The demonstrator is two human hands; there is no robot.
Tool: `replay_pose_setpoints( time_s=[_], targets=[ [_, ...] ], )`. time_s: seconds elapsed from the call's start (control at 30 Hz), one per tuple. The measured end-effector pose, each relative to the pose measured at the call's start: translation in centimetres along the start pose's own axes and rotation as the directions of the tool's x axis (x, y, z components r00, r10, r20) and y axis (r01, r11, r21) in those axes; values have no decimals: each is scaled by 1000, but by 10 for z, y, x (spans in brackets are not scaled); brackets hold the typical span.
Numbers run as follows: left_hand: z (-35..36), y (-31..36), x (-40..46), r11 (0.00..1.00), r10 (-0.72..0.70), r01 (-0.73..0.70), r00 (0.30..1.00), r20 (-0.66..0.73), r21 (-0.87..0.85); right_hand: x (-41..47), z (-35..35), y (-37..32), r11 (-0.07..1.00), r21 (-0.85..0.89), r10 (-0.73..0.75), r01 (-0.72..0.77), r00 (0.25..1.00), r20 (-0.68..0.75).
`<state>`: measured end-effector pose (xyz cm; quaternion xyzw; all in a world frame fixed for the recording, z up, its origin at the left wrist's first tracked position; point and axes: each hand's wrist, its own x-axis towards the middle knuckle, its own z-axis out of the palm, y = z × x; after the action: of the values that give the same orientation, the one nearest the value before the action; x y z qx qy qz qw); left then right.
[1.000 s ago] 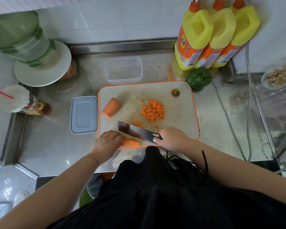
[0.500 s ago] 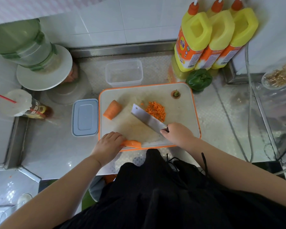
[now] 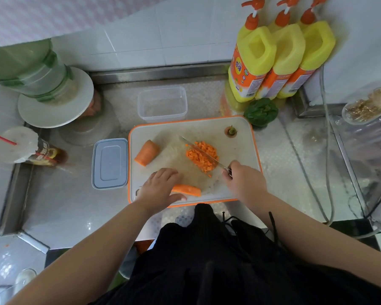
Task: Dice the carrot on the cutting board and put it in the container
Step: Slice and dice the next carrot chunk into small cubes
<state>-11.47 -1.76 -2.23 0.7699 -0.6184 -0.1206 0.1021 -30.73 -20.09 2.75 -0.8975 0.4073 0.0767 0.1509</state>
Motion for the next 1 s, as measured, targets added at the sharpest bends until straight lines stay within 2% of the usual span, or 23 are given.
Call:
replay_pose_setpoints(
  time_s=[0.1,0.13,0.2,0.27,0.37,0.47,0.53,0.77,1.0],
  targets=[
    [-8,10,3,1000,20,-16,943,-332,13,-6,4,5,991,-110,-95,75,978,-186],
    [-10,15,8,999,32,-18,915,-401,39,-8,6,8,985,-136,-134,103,961,-242],
    [-16,26,21,996,41,-3,902,-429,88,-12,9,10,977,-154,-191,149,929,-318],
    [-17,38,33,993,36,4,942,-335,120,-16,11,10,970,-166,-227,176,903,-366],
    [-15,56,49,986,60,-50,996,-60,160,-21,15,8,961,-212,-253,179,880,-401],
    [-17,71,64,974,52,-88,983,174,210,-22,23,6,945,-239,-302,224,878,-371],
    [-16,75,71,970,16,-75,969,246,232,-23,27,7,942,-244,-309,230,878,-365],
    [-18,62,81,967,-191,138,950,248,216,-29,24,28,981,-126,-187,147,887,-423],
    [-20,53,91,948,-317,315,927,199,40,-32,31,57,999,31,-18,30,937,-348]
  ],
)
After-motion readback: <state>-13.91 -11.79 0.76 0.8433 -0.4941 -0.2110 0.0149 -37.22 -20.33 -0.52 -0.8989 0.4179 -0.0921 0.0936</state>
